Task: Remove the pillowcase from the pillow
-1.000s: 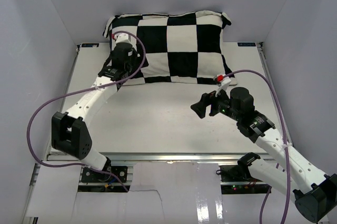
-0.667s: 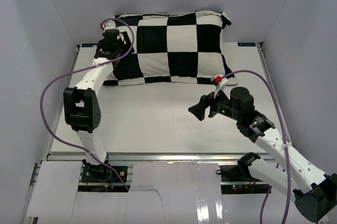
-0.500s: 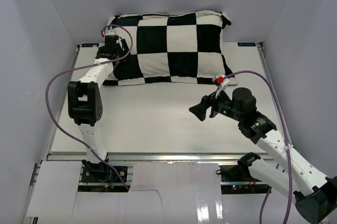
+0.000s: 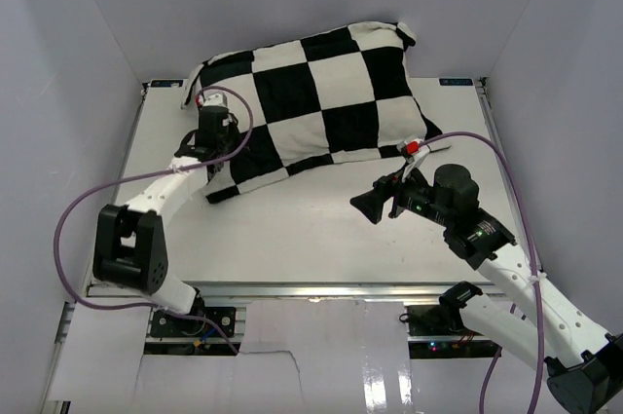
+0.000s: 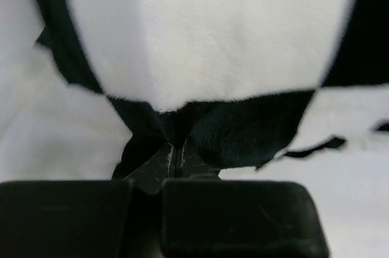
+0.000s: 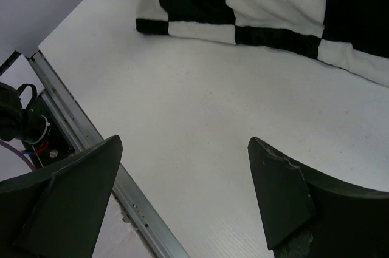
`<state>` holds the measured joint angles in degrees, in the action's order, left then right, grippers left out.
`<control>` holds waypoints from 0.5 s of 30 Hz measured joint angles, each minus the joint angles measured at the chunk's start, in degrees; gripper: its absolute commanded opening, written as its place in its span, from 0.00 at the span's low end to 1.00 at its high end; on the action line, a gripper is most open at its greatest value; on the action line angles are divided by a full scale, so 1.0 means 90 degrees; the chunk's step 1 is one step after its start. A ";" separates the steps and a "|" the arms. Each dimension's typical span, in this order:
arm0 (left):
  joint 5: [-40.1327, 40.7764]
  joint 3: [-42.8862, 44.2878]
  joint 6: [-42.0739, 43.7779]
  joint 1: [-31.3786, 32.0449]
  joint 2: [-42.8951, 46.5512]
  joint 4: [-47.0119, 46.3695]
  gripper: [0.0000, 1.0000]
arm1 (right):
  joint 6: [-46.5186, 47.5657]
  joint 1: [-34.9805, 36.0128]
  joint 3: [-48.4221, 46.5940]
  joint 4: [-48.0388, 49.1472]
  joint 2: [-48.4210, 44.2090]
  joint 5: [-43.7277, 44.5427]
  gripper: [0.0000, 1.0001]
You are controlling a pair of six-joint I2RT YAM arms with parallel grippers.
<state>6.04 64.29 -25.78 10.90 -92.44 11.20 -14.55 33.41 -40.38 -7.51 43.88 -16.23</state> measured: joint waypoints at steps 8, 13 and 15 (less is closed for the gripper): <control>-0.1052 -0.1027 -0.0605 0.2215 0.1916 0.0027 0.33 | -0.0287 0.0000 0.0148 0.0049 0.0090 0.0182 0.90; -0.1469 -0.1003 -0.0767 0.2302 0.2193 0.0148 0.87 | -0.0512 0.0000 0.0427 0.0153 0.0119 0.0219 0.90; -0.1333 -0.0884 -0.0724 0.2273 0.2361 0.0389 0.89 | -0.0563 0.0000 0.0544 0.0226 0.0172 0.0211 0.90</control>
<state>-5.96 56.34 -32.29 31.35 -71.20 14.70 -19.62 33.41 -35.48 -5.48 45.43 -14.33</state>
